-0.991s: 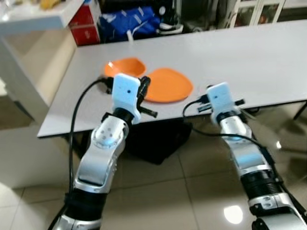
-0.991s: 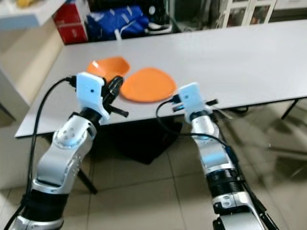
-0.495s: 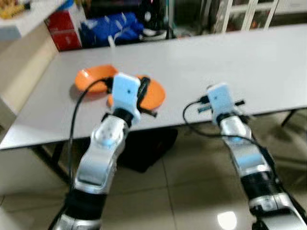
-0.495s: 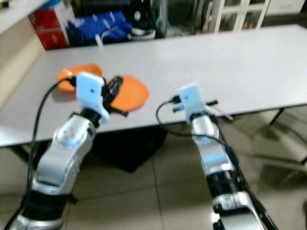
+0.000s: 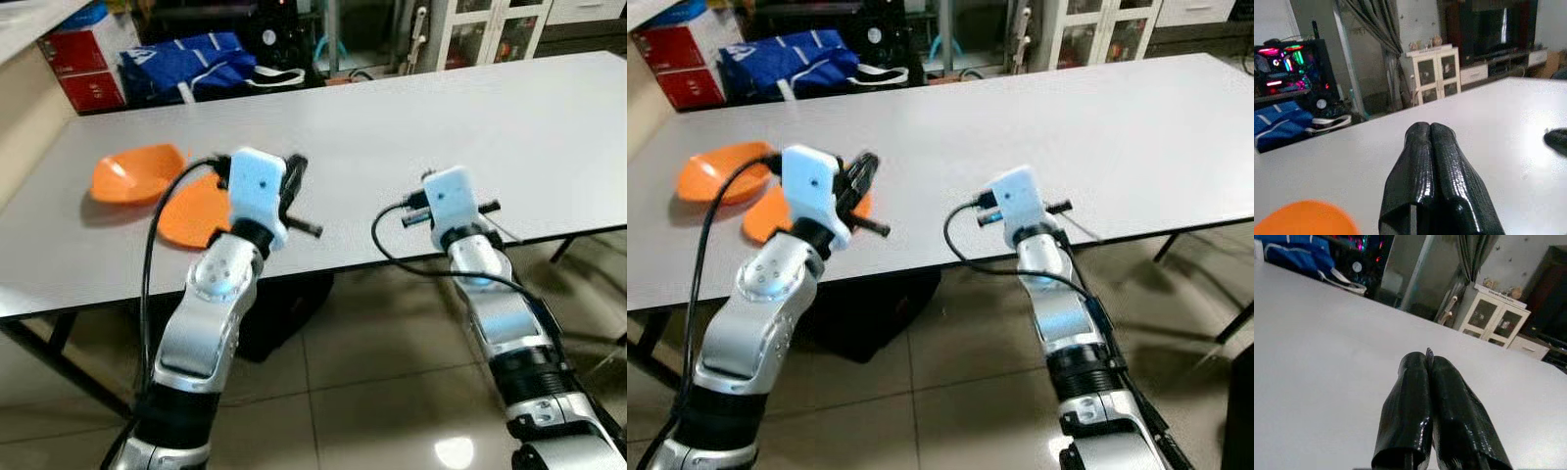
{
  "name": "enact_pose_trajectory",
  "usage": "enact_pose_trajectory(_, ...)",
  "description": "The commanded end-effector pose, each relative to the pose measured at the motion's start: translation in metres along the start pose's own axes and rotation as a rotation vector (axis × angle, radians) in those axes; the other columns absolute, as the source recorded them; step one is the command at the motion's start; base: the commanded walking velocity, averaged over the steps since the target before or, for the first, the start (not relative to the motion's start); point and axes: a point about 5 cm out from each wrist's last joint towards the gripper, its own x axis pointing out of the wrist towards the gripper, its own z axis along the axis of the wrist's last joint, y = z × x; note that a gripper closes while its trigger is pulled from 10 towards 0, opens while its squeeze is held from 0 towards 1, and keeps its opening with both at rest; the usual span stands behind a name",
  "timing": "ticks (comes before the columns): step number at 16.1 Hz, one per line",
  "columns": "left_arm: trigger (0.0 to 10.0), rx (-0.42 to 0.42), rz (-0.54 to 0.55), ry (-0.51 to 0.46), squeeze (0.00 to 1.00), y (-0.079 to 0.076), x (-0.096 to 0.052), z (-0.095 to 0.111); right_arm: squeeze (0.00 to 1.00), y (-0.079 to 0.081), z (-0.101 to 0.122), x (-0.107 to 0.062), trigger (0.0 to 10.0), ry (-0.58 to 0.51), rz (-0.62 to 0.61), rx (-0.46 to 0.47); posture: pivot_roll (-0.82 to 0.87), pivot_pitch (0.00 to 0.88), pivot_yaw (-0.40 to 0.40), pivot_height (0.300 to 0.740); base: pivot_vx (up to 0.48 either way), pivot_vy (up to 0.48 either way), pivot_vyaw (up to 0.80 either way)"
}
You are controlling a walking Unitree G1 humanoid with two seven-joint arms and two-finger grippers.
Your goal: Setting the table
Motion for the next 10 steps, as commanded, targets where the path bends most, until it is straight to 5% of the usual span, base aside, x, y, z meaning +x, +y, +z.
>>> enact_pose_trajectory(1,10.0,-0.027,0.046,0.042,0.00,0.011,-0.003,-0.005,0.00,0.007,0.010,0.002,10.0,-0.034,0.017,0.032,-0.19,0.014,0.100,0.740,0.000,0.000,0.00)
enact_pose_trajectory(2,10.0,-0.286,0.160,0.117,0.00,0.026,-0.001,-0.018,0.00,0.003,0.009,0.004,10.0,-0.003,-0.008,0.116,-0.19,0.014,0.101,0.740,0.000,0.000,0.00)
enact_pose_trajectory(3,10.0,-0.335,0.183,0.128,0.00,0.029,-0.001,-0.020,0.00,0.002,0.009,0.004,10.0,-0.007,-0.011,0.114,-0.19,0.013,0.101,0.740,0.000,0.000,0.00)
enact_pose_trajectory(10,10.0,-0.237,0.160,0.110,0.00,0.024,0.003,-0.014,0.00,0.000,0.009,0.005,10.0,-0.008,-0.012,0.098,-0.20,0.008,0.099,0.740,0.000,0.000,0.00)
